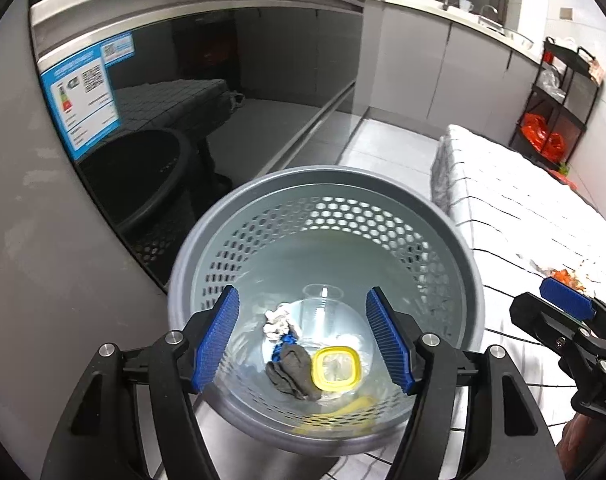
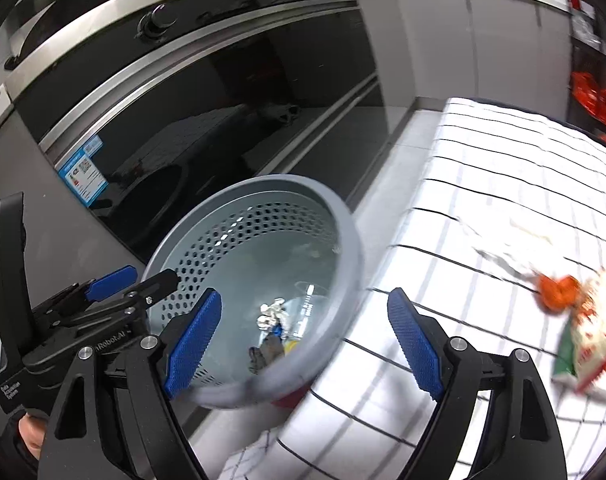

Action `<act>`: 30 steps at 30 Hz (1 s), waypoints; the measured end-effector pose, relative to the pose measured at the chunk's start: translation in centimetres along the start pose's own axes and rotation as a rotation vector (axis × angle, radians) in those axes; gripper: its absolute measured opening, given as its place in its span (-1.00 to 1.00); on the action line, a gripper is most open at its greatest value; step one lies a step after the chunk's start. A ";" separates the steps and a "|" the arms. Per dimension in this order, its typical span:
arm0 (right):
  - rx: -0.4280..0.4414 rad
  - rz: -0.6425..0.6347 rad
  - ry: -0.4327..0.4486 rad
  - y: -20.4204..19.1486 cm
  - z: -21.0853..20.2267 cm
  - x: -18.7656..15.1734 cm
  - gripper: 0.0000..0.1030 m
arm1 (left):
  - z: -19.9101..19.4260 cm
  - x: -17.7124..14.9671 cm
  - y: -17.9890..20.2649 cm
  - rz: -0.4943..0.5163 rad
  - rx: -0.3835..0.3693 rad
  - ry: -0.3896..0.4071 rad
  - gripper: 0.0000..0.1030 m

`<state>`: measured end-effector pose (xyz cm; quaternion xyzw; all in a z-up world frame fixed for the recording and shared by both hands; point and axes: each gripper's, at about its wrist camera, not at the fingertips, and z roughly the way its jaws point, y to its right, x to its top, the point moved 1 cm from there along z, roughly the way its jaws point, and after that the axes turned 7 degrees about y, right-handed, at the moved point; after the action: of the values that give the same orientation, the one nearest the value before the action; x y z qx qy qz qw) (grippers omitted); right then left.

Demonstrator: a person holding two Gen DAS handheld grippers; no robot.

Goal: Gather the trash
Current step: 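Move both tools back from the basket toward the snack wrapper and carton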

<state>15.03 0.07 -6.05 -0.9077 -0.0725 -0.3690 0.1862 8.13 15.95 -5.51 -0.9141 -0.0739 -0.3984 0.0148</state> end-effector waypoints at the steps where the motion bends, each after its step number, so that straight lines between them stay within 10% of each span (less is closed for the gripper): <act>1: -0.014 0.005 0.008 0.4 -0.6 -0.2 0.58 | 0.0 0.0 0.2 0.004 -0.008 0.000 0.26; 30: -0.433 0.286 0.162 17.2 -15.5 -7.4 0.58 | -1.1 -2.1 22.1 0.304 -0.380 -0.011 0.47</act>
<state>4.38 -21.78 -5.88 -0.8948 0.1523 -0.4174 0.0433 9.15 -6.24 -5.64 -0.9032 0.1405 -0.3936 -0.0979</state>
